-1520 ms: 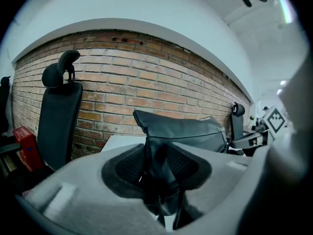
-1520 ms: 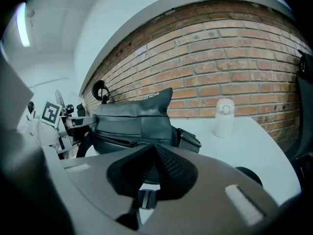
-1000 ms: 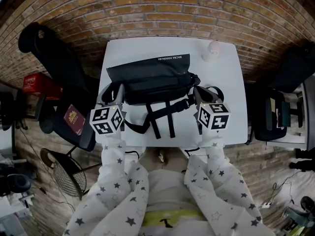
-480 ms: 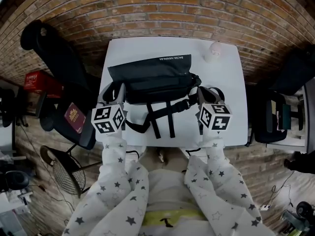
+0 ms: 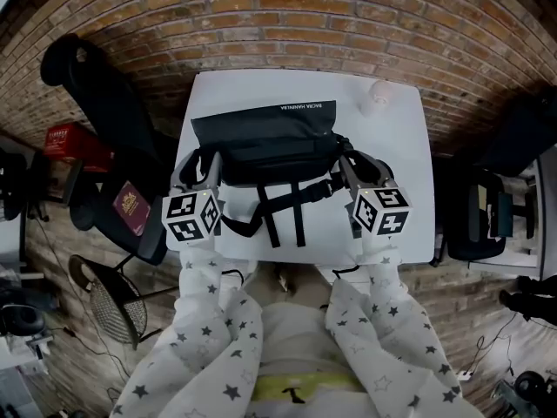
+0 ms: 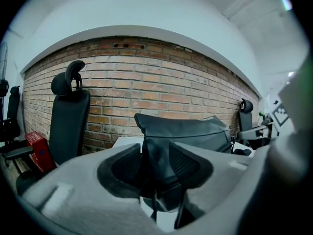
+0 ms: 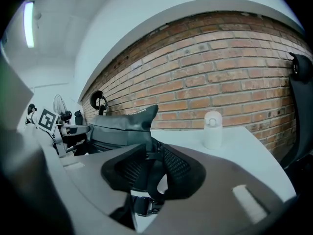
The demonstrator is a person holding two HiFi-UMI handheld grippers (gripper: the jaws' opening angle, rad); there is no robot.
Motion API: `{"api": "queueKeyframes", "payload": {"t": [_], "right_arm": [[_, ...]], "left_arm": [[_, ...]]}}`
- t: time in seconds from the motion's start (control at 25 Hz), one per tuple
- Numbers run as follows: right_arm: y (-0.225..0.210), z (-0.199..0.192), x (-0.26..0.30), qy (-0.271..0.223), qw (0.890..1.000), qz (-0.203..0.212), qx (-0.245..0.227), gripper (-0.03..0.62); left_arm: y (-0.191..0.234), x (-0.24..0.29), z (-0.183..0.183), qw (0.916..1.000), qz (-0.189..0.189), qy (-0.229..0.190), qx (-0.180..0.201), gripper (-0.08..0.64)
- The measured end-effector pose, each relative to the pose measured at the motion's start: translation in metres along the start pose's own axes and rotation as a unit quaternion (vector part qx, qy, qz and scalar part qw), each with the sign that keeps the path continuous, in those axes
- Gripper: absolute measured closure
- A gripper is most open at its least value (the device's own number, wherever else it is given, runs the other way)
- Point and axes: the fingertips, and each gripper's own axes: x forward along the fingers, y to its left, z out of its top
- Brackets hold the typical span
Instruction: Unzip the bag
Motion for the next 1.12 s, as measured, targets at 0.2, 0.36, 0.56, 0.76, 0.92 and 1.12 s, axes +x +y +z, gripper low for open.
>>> {"api": "queueKeyframes", "payload": {"t": [0.2, 0.36, 0.56, 0.76, 0.92, 1.12], "right_arm": [[-0.007, 0.020, -0.012, -0.039, 0.999, -0.014, -0.014, 0.506], [-0.005, 0.037, -0.021, -0.063, 0.998, -0.007, -0.021, 0.552], [0.015, 0.057, -0.028, -0.090, 0.995, 0.023, -0.039, 0.583], [0.037, 0.078, -0.034, -0.121, 0.991, 0.051, -0.035, 0.584], [0.045, 0.090, -0.040, -0.140, 0.988, 0.060, -0.019, 0.584], [0.050, 0.109, -0.052, -0.178, 0.982, 0.064, 0.001, 0.584]], "left_arm": [[-0.006, -0.019, 0.006, 0.9999, 0.004, -0.012, 0.010, 0.439], [-0.014, -0.030, 0.009, 0.9997, -0.001, -0.023, 0.010, 0.513], [-0.024, -0.043, 0.020, 0.9992, -0.017, -0.035, 0.012, 0.560], [-0.032, -0.054, 0.038, 0.9979, -0.034, -0.054, 0.013, 0.561], [-0.038, -0.063, 0.055, 0.9964, -0.048, -0.067, 0.017, 0.561], [-0.038, -0.071, 0.075, 0.9944, -0.055, -0.090, 0.011, 0.561]]}}
